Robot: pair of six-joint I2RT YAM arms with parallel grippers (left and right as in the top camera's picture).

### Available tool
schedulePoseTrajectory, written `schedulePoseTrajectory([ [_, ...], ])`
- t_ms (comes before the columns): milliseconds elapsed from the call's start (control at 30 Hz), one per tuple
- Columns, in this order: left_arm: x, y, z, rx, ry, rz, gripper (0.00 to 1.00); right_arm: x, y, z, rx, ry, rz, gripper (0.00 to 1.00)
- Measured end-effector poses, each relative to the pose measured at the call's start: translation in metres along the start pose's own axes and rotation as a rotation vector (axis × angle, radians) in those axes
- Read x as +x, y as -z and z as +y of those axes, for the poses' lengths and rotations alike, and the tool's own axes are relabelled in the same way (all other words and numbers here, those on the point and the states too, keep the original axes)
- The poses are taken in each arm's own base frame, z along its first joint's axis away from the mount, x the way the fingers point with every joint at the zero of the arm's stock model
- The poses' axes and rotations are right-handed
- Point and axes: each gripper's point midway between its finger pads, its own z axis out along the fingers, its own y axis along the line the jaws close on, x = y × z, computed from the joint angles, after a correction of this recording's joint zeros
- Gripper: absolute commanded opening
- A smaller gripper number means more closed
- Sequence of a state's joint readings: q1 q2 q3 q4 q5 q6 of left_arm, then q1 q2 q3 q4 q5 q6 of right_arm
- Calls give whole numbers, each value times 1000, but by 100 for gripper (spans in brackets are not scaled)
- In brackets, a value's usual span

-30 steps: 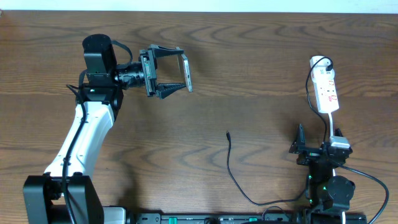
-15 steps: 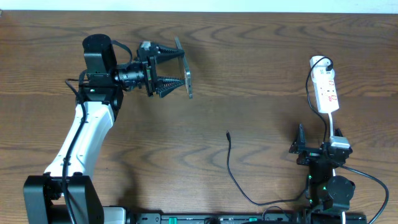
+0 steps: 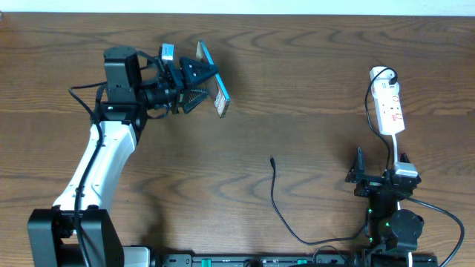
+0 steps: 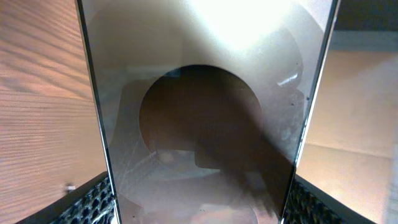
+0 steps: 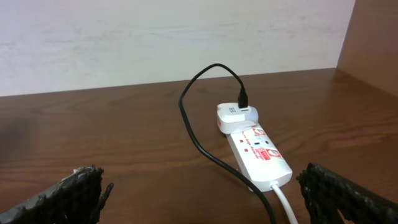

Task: Plug charger to phone and switch on socket
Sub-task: 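Rotate the held phone with the left gripper toward the center, then move the right gripper left toward the phone held by the left gripper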

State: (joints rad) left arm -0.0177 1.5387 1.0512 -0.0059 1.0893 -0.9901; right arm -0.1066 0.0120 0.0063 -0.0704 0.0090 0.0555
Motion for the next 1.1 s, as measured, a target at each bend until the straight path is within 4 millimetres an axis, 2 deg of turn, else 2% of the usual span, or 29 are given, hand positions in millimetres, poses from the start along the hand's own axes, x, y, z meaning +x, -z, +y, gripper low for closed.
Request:
schedulePoseTrajectory([
  [133,-5,0,10,-38,-37,-35,7,0,0,-1,3,0,-1,99],
  [533,-12,1,14,-65,-74,-75,7,0,0,-1,5,22,-1,99],
  [767,-14,1,13,-66,-44,-88,8,0,0,1,-6,-122,1,99],
  [933,-19,1,10,-55,-39,-108,7,0,0,14,-83,-175,9,99],
  [1100,-26,-3,9,-33,-31,-114,8,8,-2,30,-162,-195,114,99],
])
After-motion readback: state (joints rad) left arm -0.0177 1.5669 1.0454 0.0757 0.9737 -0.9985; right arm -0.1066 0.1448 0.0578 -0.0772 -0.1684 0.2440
